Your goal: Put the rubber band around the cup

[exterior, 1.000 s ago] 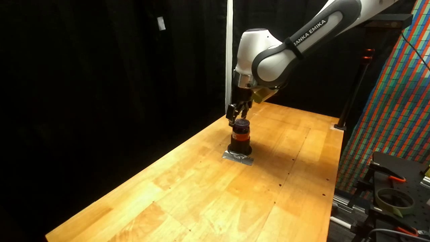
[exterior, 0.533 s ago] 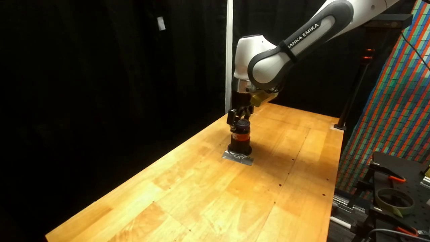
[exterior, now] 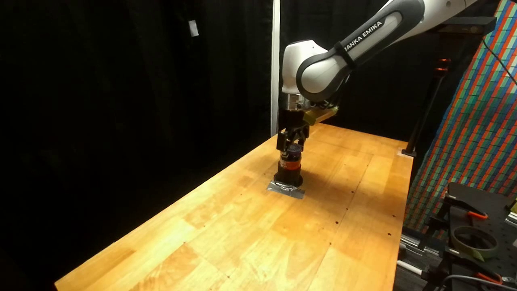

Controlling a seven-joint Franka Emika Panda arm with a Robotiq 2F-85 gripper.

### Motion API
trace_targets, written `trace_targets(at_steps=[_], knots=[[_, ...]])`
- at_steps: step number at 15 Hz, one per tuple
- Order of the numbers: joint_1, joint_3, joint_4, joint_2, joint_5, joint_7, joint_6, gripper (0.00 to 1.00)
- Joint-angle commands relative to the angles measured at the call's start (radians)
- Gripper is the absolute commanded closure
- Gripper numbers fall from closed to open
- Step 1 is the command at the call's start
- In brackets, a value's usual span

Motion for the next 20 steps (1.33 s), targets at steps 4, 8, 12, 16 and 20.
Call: trace_targets(at_steps=[4,8,12,16,20], knots=[[-0.027,0.014,-0.091,-0.085,0.06,-0.043,-0.014,0.0],[-0.046,0.02,-0.159,-0.136,0.08,-0.084,-0.038,0.0],[-0.046,0.013,-0.247,-0.168,0.075,-0.096,0.005,0.0],[-0.023,0.002,-0.379,-0.222,0.046,-0.069,0.207,0.34],[0.0,-0.017,-0.567,-0.289,-0.008,-0.057,0.57,0.65]])
